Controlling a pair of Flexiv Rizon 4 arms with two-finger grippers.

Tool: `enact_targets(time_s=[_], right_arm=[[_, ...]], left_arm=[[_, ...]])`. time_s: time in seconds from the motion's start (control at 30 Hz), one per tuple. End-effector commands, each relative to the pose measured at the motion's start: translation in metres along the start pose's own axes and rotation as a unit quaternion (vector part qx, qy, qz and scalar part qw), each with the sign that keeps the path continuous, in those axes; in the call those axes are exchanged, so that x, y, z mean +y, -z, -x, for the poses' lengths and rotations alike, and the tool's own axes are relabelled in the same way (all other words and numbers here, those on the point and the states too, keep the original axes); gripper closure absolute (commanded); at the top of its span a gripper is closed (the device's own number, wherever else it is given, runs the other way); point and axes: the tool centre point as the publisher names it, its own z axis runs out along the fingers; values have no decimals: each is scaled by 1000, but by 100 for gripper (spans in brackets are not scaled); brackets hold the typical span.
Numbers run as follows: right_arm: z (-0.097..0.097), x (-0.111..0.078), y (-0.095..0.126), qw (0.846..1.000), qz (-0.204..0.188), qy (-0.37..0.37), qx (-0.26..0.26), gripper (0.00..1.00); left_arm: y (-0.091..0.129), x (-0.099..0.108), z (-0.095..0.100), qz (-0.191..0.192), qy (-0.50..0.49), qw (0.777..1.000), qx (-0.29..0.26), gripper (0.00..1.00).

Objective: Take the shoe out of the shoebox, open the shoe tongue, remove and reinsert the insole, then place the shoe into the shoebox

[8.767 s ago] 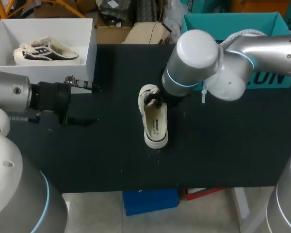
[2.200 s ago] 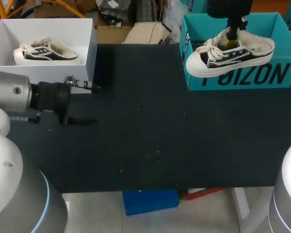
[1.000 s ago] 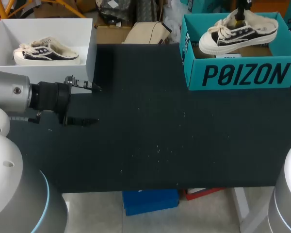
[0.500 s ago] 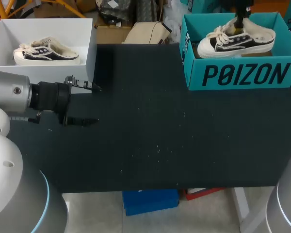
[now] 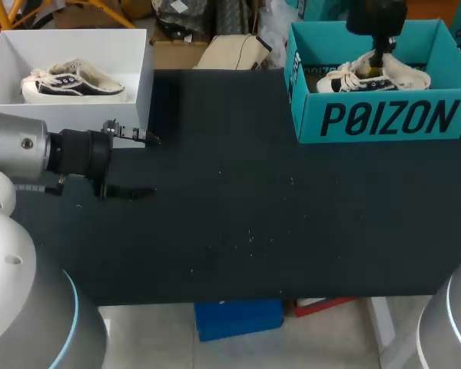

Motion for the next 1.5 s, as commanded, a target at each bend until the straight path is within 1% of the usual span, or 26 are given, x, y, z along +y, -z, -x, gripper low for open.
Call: enact_targets(time_s=[0.03, 0.2, 0.33, 0.37, 0.4, 0.47, 0.5, 0.57, 0.6, 0.63, 0.7, 0.87, 0.97, 1.07, 1.13, 1.3, 1.37, 1.4, 1.5], right_arm=[[12, -1, -18, 1000, 6, -3, 11, 100], [19, -4, -33, 1000, 9, -6, 18, 100], [21, -5, -44, 999, 12, -3, 33, 100], [21, -4, -47, 999, 12, -4, 36, 87], [21, -4, -48, 999, 13, -6, 38, 72], [21, -4, -50, 999, 13, -8, 40, 74], [21, -4, -50, 999, 11, -11, 39, 71], [22, -7, -47, 999, 6, -17, 29, 70], [23, -8, -43, 999, 0, -20, 25, 72], [24, -9, -39, 1000, -2, -19, 21, 76], [25, -11, -29, 1000, -8, -22, 13, 79], [22, -14, -1, 1000, -21, -21, -4, 77], [17, -14, 20, 999, -28, -23, -19, 77], [10, -14, 35, 999, -31, -25, -33, 76], [2, -12, 48, 998, -27, -31, -47, 75], [-19, -2, 70, 996, -41, -40, -71, 73], [-28, 4, 76, 995, -40, -42, -78, 75], [-33, 7, 79, 995, -43, -45, -83, 75], [-49, 19, 88, 993, -45, -50, -95, 67]], left_arm=[[-1, 0, -1, 2, -1, 1000, -1, 0], [-1, 0, -1, 2, -1, 1000, -1, 0], [-1, 0, -1, 2, -1, 1000, -1, 0], [-1, 0, -1, 2, -1, 1000, -1, 0], [-1, 0, -1, 2, -1, 1000, -1, 0], [-1, 0, -1, 2, -1, 1000, -1, 0], [-1, 0, -1, 2, -1, 1000, -1, 0], [-1, 0, -1, 2, -1, 1000, -1, 0], [-1, 0, -1, 2, -1, 1000, -1, 0], [-1, 0, -1, 2, -1, 1000, -1, 0], [-1, 0, -1, 2, -1, 1000, -1, 0], [-1, 0, -1, 2, -1, 1000, -1, 0], [-1, 0, -1, 2, -1, 1000, -1, 0], [-1, 0, -1, 2, -1, 1000, -1, 0], [-1, 0, -1, 2, -1, 1000, -1, 0], [-1, 0, -1, 2, -1, 1000, -1, 0], [-1, 0, -1, 2, -1, 1000, -1, 0], [-1, 0, -1, 2, -1, 1000, -1, 0], [-1, 0, -1, 2, -1, 1000, -1, 0]])
